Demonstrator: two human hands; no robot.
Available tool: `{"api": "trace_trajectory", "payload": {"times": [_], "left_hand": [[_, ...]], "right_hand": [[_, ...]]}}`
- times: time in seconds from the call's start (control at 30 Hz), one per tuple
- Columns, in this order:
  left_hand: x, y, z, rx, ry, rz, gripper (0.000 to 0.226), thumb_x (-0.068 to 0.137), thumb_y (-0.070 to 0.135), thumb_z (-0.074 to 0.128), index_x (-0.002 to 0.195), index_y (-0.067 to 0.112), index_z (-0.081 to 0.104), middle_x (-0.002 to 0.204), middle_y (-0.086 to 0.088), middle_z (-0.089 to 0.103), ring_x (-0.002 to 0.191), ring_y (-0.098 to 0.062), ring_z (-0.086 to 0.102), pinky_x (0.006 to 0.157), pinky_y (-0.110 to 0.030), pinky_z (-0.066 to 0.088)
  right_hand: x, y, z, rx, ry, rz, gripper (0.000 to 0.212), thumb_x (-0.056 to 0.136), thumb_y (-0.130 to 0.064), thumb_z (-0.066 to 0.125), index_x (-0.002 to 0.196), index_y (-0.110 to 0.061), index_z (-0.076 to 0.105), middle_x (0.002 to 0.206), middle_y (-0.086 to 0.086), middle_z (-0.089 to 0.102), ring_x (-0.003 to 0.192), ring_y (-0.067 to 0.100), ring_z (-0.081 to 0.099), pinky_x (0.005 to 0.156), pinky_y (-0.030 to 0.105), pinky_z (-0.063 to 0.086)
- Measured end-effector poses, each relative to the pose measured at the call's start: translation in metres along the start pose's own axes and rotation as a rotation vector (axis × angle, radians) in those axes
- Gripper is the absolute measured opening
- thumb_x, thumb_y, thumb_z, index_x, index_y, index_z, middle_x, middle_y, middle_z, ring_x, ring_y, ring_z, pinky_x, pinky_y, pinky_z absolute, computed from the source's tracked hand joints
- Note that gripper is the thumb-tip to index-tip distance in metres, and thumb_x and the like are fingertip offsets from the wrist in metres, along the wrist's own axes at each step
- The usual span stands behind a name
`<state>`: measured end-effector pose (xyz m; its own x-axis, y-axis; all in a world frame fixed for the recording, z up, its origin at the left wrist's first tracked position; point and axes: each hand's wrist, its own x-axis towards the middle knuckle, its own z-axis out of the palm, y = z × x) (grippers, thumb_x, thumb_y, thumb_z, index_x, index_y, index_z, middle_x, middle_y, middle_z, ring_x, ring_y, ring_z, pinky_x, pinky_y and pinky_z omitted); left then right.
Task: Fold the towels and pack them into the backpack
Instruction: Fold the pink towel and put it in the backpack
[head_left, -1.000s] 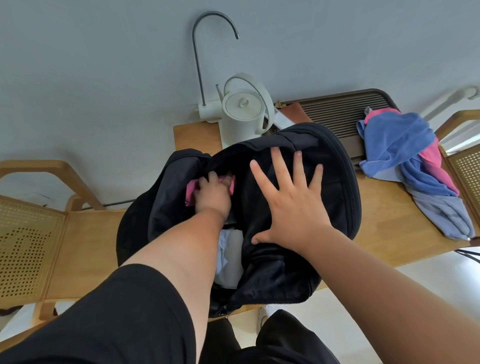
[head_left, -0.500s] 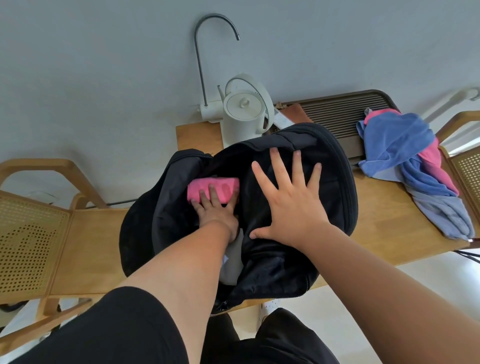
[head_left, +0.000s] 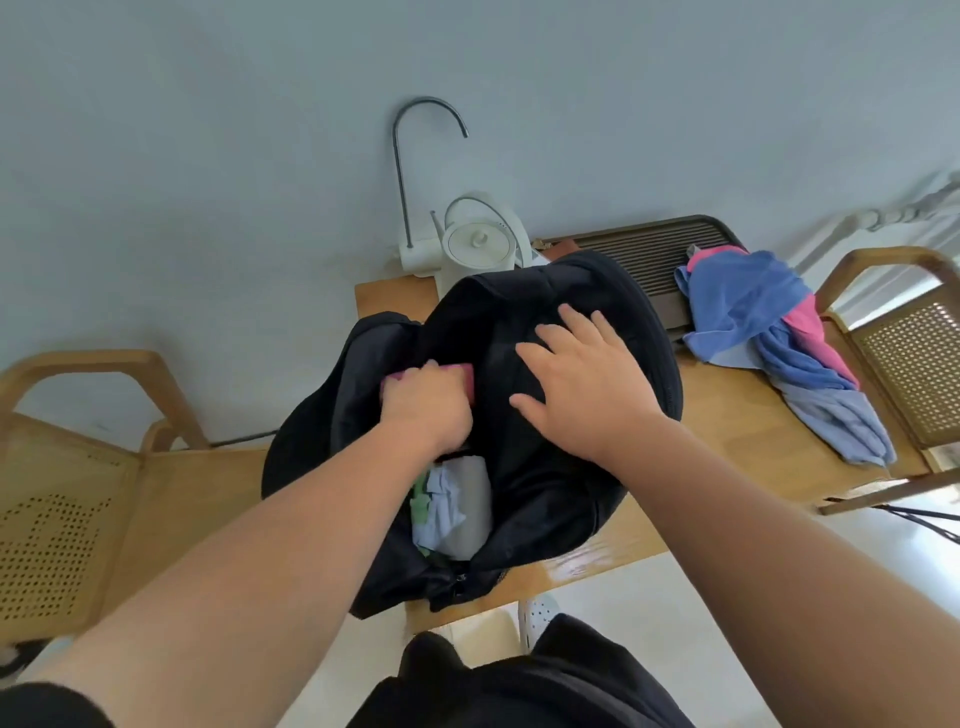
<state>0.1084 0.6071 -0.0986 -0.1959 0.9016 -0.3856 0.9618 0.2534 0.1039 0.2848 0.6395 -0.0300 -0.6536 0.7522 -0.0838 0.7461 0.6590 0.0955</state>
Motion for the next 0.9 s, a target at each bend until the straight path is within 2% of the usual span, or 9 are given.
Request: {"api": "trace_trajectory", "payload": {"times": [0.07, 0.17, 0.23, 0.33, 0.4, 0.5, 0.63, 0.77, 0.9], "left_hand": [[-0.019, 0.0, -0.015, -0.193, 0.273, 0.043, 0.034, 0.099, 0.027, 0.043, 0.129, 0.018, 0.057, 0.124, -0.01, 0.061, 0.112, -0.034, 0.056, 0.088, -0.046, 0.046], [-0.041, 0.01, -0.04, -0.435, 0.556, 0.108, 0.032, 0.101, 0.027, 0.047, 0.128, 0.019, 0.061, 0.12, -0.003, 0.066, 0.112, -0.027, 0.059, 0.092, -0.045, 0.049], [-0.053, 0.024, -0.057, -0.523, 0.694, 0.188, 0.031, 0.099, 0.026, 0.051, 0.126, 0.018, 0.062, 0.12, -0.001, 0.066, 0.112, -0.023, 0.059, 0.095, -0.043, 0.049], [-0.064, 0.062, -0.081, -0.536, 0.792, 0.27, 0.032, 0.095, 0.033, 0.054, 0.121, 0.017, 0.064, 0.114, 0.0, 0.066, 0.106, -0.021, 0.058, 0.094, -0.038, 0.047], [-0.067, 0.097, -0.092, -0.482, 0.793, 0.293, 0.036, 0.091, 0.041, 0.055, 0.118, 0.019, 0.063, 0.111, 0.002, 0.064, 0.105, -0.02, 0.056, 0.093, -0.039, 0.047], [-0.068, 0.16, -0.095, -0.393, 0.752, 0.298, 0.044, 0.088, 0.051, 0.054, 0.122, 0.023, 0.06, 0.116, 0.003, 0.06, 0.111, -0.02, 0.054, 0.095, -0.041, 0.046], [-0.054, 0.245, -0.08, -0.292, 0.673, 0.268, 0.049, 0.088, 0.055, 0.058, 0.126, 0.025, 0.058, 0.122, 0.003, 0.057, 0.113, -0.022, 0.051, 0.094, -0.042, 0.046], [-0.025, 0.305, -0.053, -0.251, 0.474, 0.214, 0.056, 0.086, 0.061, 0.054, 0.131, 0.027, 0.053, 0.126, 0.001, 0.054, 0.118, -0.026, 0.05, 0.098, -0.048, 0.046], [0.004, 0.341, -0.019, -0.184, 0.267, 0.146, 0.058, 0.09, 0.06, 0.056, 0.139, 0.029, 0.046, 0.133, -0.001, 0.049, 0.123, -0.027, 0.046, 0.098, -0.047, 0.044]], "right_hand": [[-0.006, 0.004, -0.01, 0.007, 0.097, -0.007, 0.052, 0.097, -0.054, 0.048, 0.137, -0.021, 0.057, 0.143, 0.005, 0.055, 0.148, 0.032, 0.029, 0.122, 0.051, 0.018], [-0.015, 0.02, -0.019, 0.08, 0.336, 0.008, 0.043, 0.096, -0.046, 0.052, 0.128, -0.02, 0.065, 0.132, 0.004, 0.063, 0.138, 0.032, 0.043, 0.117, 0.051, 0.028], [-0.021, 0.036, -0.022, 0.156, 0.474, 0.04, 0.044, 0.097, -0.046, 0.05, 0.13, -0.021, 0.064, 0.131, 0.003, 0.062, 0.132, 0.03, 0.048, 0.111, 0.048, 0.035], [-0.033, 0.07, -0.018, 0.241, 0.482, 0.128, 0.046, 0.1, -0.049, 0.043, 0.138, -0.025, 0.055, 0.135, 0.0, 0.058, 0.126, 0.028, 0.049, 0.104, 0.045, 0.037], [-0.046, 0.101, -0.008, 0.272, 0.4, 0.179, 0.047, 0.101, -0.051, 0.041, 0.14, -0.027, 0.05, 0.138, -0.001, 0.054, 0.125, 0.028, 0.048, 0.101, 0.046, 0.038], [-0.072, 0.153, 0.013, 0.256, 0.28, 0.194, 0.051, 0.098, -0.054, 0.044, 0.143, -0.03, 0.046, 0.14, -0.001, 0.05, 0.125, 0.029, 0.047, 0.099, 0.048, 0.039], [-0.107, 0.225, 0.037, 0.267, 0.161, 0.222, 0.056, 0.096, -0.058, 0.047, 0.145, -0.031, 0.046, 0.145, 0.001, 0.046, 0.131, 0.031, 0.043, 0.105, 0.05, 0.036], [-0.131, 0.285, 0.059, 0.24, 0.028, 0.255, 0.057, 0.093, -0.062, 0.048, 0.143, -0.033, 0.044, 0.151, 0.002, 0.04, 0.135, 0.031, 0.04, 0.108, 0.051, 0.035], [-0.139, 0.326, 0.084, 0.263, -0.089, 0.292, 0.059, 0.092, -0.064, 0.048, 0.143, -0.035, 0.043, 0.151, 0.002, 0.039, 0.136, 0.031, 0.037, 0.111, 0.051, 0.032]]}}
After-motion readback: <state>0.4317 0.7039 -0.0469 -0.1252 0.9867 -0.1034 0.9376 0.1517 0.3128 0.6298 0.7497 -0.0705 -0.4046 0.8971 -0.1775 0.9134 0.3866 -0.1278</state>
